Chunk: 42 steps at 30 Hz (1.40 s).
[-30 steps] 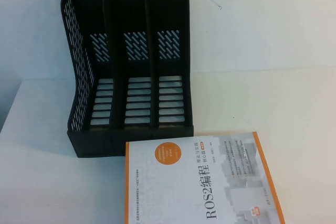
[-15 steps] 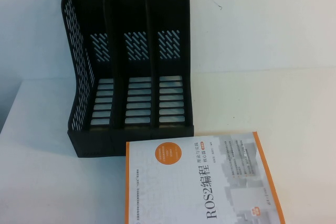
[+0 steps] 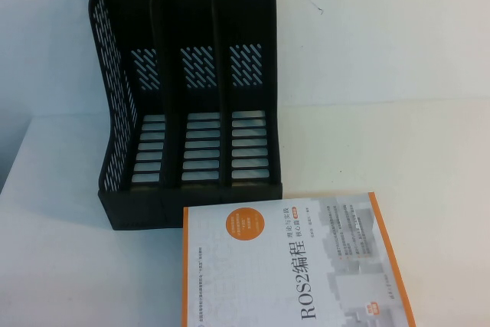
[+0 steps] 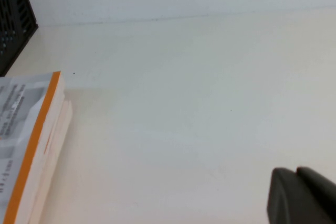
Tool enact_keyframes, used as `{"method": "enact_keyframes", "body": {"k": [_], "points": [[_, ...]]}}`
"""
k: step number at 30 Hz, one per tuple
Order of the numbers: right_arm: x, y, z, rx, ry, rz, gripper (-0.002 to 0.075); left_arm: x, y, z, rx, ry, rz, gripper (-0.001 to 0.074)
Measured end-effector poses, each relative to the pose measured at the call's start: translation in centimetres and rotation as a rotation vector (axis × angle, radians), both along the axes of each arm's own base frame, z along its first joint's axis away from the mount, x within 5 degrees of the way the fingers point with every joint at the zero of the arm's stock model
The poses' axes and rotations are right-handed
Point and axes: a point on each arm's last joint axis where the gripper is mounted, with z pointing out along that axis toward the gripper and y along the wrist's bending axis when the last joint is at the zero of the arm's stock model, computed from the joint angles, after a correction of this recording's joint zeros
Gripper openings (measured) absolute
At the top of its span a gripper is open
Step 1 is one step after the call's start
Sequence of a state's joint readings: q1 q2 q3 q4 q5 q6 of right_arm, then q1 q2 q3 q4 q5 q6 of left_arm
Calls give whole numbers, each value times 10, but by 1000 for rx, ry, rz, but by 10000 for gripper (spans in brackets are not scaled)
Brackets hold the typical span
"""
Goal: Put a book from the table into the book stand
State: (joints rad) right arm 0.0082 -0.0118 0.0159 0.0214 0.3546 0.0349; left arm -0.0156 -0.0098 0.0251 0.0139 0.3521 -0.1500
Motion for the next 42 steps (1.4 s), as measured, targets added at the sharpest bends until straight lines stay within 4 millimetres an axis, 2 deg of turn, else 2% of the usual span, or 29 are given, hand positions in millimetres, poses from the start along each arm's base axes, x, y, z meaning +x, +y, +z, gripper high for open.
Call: {"method": "enact_keyframes", "body": {"k": [8,16,28,32,37,42], "points": [[0,0,0,0,0,0,-1,0,0,0,4,0,0,-3],[0,0,0,0,0,0,-1,0,4,0,148,-1,-6,-3],[0,0,0,0,0,0,-1,1,4,2,164,-22,-6,-3],[0,0,0,0,-5,0,-1,3,3,10,166,-107,-12,-3],[2,0,4,1,-75,-3,-1,4,0,27,169,-301,-25,-3],[6,-1,32,4,-385,-14,-1,2,-3,48,168,-538,-41,-3]]}}
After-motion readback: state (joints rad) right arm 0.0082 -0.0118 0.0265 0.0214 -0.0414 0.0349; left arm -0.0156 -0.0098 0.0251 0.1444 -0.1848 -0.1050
